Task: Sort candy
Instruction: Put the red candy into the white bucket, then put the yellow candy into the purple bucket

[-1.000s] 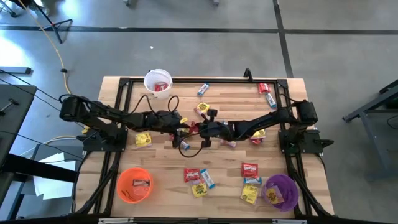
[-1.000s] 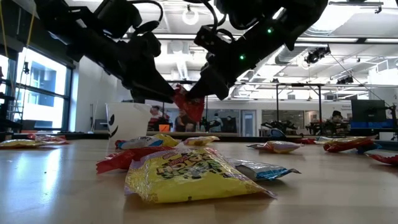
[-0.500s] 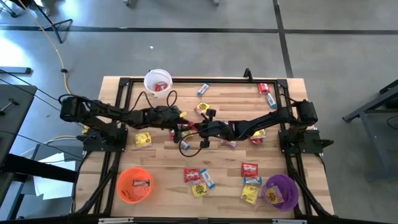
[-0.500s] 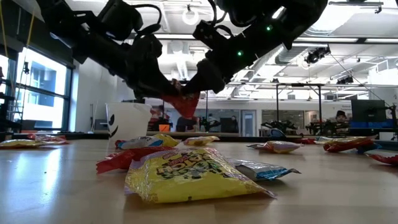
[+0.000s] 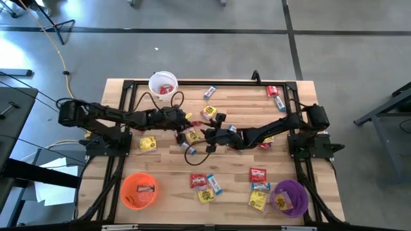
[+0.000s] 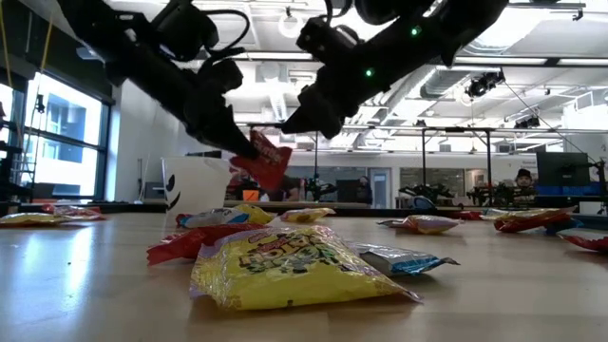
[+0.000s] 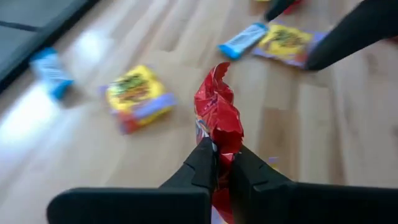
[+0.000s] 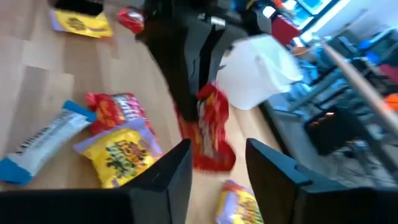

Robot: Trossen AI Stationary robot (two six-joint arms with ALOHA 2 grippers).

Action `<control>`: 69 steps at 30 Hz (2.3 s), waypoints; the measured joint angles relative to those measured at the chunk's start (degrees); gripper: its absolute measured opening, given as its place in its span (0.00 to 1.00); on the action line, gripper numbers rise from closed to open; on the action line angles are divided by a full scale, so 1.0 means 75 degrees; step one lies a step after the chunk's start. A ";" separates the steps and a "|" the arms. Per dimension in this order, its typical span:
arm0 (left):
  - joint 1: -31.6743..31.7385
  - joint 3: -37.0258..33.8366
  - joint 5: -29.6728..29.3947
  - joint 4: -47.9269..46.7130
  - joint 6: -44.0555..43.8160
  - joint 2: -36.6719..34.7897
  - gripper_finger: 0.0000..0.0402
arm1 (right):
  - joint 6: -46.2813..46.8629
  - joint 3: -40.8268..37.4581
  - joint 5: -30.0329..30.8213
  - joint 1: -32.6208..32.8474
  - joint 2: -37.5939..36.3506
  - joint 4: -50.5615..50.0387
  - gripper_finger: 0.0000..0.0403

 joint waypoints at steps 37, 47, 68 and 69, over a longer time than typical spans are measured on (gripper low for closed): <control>0.5556 0.5662 -0.0356 -0.8551 0.2905 0.1658 0.00 | 0.0620 -0.0006 0.0202 0.0245 -0.0249 -0.1481 0.00; 0.5659 0.5668 0.0097 -0.8366 0.3048 0.1922 0.05 | 0.1128 -0.0006 -0.0996 -0.0013 -0.0249 -0.1578 0.00; 0.4487 0.4225 0.0653 -0.6419 0.2527 -0.0745 0.30 | 0.2710 -0.0009 -0.2787 -0.0650 0.0686 -0.0734 0.30; 0.4305 0.3973 0.0648 -0.6137 0.2477 -0.1048 0.30 | 0.2815 -0.0012 -0.2785 -0.0648 0.0760 -0.0677 0.34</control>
